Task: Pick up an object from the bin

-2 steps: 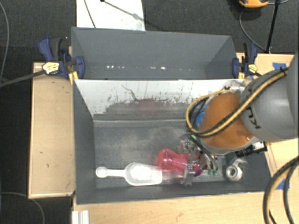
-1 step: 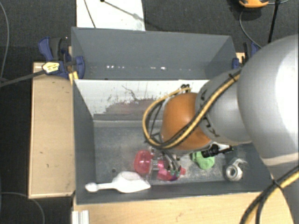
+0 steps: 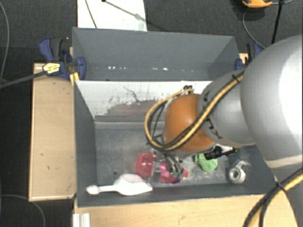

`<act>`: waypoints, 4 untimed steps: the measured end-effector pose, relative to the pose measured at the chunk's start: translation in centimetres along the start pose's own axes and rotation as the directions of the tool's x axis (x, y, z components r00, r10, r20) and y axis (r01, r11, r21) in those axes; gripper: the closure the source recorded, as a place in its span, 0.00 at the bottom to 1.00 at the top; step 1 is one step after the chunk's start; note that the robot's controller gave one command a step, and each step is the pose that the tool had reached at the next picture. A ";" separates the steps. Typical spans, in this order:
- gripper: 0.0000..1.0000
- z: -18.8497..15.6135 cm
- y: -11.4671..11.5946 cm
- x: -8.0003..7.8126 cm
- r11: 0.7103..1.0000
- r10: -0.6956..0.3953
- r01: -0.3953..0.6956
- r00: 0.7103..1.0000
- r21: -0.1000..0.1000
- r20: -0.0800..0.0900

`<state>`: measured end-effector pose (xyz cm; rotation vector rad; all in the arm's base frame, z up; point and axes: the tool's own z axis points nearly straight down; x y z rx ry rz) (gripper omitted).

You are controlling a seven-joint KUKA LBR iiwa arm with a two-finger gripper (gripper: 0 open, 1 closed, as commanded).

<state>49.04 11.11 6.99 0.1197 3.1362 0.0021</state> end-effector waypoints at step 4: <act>1.00 -6.3 0.0 0.1 1.000 0.000 0.000 1.000 0.001 -0.005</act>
Offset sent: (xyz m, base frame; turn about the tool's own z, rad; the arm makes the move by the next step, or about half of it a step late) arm -0.0002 0.0000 0.0770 0.0000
